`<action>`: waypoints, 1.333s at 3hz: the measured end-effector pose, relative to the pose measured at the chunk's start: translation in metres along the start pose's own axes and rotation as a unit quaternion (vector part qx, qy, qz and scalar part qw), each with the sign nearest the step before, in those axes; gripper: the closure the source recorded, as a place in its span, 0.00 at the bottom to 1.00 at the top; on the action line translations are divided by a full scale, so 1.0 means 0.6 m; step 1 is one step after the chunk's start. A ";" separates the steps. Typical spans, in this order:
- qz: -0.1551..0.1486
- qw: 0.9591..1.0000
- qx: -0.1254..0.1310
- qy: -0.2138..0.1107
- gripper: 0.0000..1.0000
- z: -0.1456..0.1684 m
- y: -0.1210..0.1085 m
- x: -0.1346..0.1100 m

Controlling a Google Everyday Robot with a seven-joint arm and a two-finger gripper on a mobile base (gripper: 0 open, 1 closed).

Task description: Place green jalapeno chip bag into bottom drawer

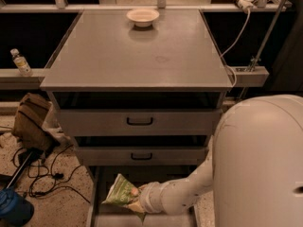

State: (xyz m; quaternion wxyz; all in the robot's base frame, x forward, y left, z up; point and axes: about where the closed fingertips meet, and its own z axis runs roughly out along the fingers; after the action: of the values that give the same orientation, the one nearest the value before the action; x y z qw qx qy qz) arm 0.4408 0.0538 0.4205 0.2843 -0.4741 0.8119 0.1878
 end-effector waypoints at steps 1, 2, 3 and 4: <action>0.008 1.000 -0.005 -0.013 1.00 0.013 0.004 0.008; 0.036 0.998 0.001 -0.054 1.00 0.058 -0.012 0.021; 0.083 0.988 0.013 -0.127 1.00 0.106 -0.032 0.041; 0.120 0.980 -0.014 -0.160 1.00 0.184 0.008 0.113</action>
Offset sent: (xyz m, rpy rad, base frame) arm -0.0061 0.0111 -0.1463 0.2416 0.0996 -0.1634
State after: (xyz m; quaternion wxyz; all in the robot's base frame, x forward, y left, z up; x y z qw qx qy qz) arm 0.4417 0.0743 0.2925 0.3790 -0.3414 0.8042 0.3051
